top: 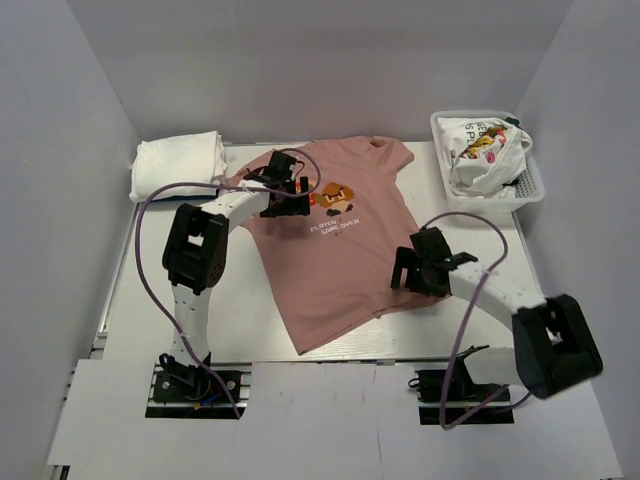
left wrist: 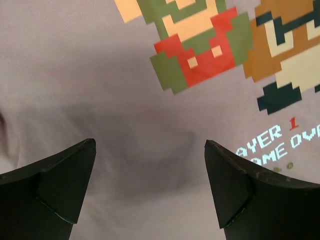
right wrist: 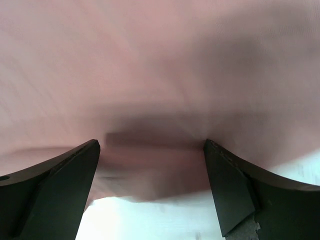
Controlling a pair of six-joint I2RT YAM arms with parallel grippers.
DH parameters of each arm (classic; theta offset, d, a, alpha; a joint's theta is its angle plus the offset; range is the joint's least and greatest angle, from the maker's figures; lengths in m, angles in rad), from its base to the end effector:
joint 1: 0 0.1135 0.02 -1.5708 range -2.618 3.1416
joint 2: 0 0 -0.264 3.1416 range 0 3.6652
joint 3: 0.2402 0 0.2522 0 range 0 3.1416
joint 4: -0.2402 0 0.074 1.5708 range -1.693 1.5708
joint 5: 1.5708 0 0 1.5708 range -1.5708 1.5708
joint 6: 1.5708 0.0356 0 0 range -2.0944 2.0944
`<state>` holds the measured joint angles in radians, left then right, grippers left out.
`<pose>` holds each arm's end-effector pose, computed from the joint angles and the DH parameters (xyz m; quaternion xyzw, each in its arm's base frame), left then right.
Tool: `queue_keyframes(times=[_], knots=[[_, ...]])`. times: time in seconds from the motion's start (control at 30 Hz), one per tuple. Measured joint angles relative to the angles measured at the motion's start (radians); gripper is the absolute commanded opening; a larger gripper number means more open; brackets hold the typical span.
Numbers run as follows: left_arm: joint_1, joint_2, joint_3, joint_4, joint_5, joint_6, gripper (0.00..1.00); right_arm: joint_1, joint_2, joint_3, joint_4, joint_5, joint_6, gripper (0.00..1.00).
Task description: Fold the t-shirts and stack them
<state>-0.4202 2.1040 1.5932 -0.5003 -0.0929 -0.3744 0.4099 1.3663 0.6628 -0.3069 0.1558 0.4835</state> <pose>0.4171 -0.1827 0.1807 0.0092 0.9601 -0.0656 0.2717 0.2315 0.0946 0.1668 0.0568 0.9566 0.0517 0.2810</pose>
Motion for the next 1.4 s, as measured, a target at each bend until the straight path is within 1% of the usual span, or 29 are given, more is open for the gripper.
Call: queue_keyframes(times=[0.1, 0.17, 0.3, 0.4, 0.5, 0.63, 0.7, 0.77, 0.9, 1.03, 1.1, 1.17, 1.23, 1.3, 1.4], knots=[[0.007, 0.020, 0.020, 0.000, 0.005, 0.005, 1.00, 0.000, -0.138, -0.085, -0.080, -0.001, 0.058, 0.90], [0.012, 0.039, 0.035, 0.000, 0.013, 0.008, 1.00, 0.000, -0.207, -0.106, -0.135, -0.001, 0.085, 0.90], [0.016, 0.064, 0.049, -0.004, 0.026, 0.016, 1.00, -0.001, -0.264, -0.101, -0.166, 0.026, 0.110, 0.90], [0.016, 0.068, 0.066, -0.008, 0.020, 0.027, 1.00, -0.002, -0.240, -0.072, -0.164, 0.044, 0.111, 0.90], [0.019, 0.068, 0.086, -0.013, -0.003, 0.035, 1.00, -0.003, -0.175, -0.022, -0.138, 0.063, 0.107, 0.90], [0.019, 0.078, 0.093, -0.044, -0.051, 0.018, 1.00, -0.003, -0.032, 0.051, -0.108, 0.117, 0.106, 0.90], [0.019, 0.063, 0.024, -0.026, -0.080, -0.002, 1.00, -0.004, 0.056, 0.086, -0.100, 0.152, 0.105, 0.90], [0.017, -0.010, -0.089, 0.008, -0.095, -0.030, 1.00, -0.006, 0.134, 0.120, -0.098, 0.172, 0.098, 0.90], [0.008, -0.183, -0.337, -0.012, -0.148, -0.129, 1.00, -0.011, 0.237, 0.213, -0.082, 0.190, 0.076, 0.90], [0.000, -0.405, -0.603, -0.051, -0.124, -0.238, 1.00, -0.018, 0.328, 0.311, -0.073, 0.194, 0.040, 0.90], [-0.009, -0.536, -0.740, -0.047, -0.066, -0.282, 1.00, -0.022, 0.375, 0.363, -0.063, 0.192, 0.021, 0.90], [-0.032, -0.675, -0.863, -0.044, 0.038, -0.322, 1.00, -0.027, 0.415, 0.408, -0.044, 0.187, -0.012, 0.90], [-0.067, -0.798, -0.951, -0.047, 0.148, -0.351, 1.00, -0.031, 0.452, 0.452, -0.026, 0.182, -0.061, 0.90], [-0.101, -0.874, -0.997, -0.077, 0.261, -0.364, 1.00, -0.034, 0.495, 0.511, -0.014, 0.174, -0.122, 0.90], [-0.133, -0.932, -0.988, -0.099, 0.404, -0.323, 1.00, -0.042, 0.561, 0.614, -0.004, 0.140, -0.213, 0.90]])
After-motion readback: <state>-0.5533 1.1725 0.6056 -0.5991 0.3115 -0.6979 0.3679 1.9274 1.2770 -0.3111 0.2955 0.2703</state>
